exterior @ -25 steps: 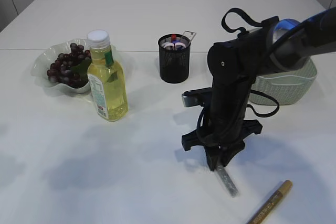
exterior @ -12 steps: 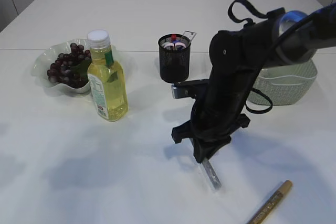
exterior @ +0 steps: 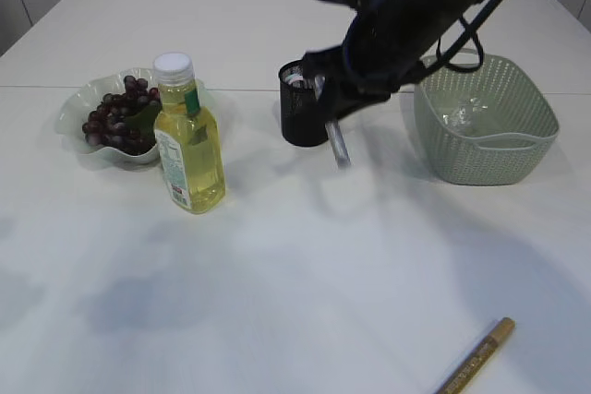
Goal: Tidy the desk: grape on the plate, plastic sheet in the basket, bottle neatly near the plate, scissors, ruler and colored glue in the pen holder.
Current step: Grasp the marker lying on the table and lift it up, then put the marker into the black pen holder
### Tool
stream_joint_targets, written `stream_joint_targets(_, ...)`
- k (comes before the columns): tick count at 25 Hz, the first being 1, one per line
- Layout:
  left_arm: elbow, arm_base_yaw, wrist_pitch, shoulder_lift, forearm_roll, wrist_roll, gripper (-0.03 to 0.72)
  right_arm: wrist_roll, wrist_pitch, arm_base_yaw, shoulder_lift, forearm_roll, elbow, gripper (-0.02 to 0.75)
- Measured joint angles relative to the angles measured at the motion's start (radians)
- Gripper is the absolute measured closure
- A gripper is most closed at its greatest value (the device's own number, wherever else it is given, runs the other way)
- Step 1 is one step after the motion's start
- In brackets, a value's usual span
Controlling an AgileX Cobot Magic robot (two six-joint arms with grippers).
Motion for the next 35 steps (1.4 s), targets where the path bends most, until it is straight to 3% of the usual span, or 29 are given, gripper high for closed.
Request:
stream_joint_targets(5,0.0,0.0,0.0,0.0,0.0,0.0,0.273,-0.174,-0.059,-0.08,0.034,0.245,-0.149,0.612)
stream_joint_targets(11,0.0,0.0,0.0,0.0,0.0,0.0,0.273,-0.39,-0.153,-0.111,0.136,0.478,-0.279,0.613)
stream_joint_targets(20,0.0,0.0,0.0,0.0,0.002,0.0,0.273,-0.699,-0.295,-0.111,0.318,0.658,-0.453,0.613)
stream_joint_targets(24,0.0,0.0,0.0,0.0,0.023,0.0,0.273,-0.857,-0.309,-0.111,0.374,0.728,-0.483,0.613)
stream_joint_targets(32,0.0,0.0,0.0,0.0,0.042,0.0,0.273,-1.244,-0.367,-0.111,0.444,0.99,-0.492,0.614)
stream_joint_targets(35,0.0,0.0,0.0,0.0,0.044,0.0,0.273,-1.302,-0.381,-0.111,0.465,1.022,-0.494,0.614)
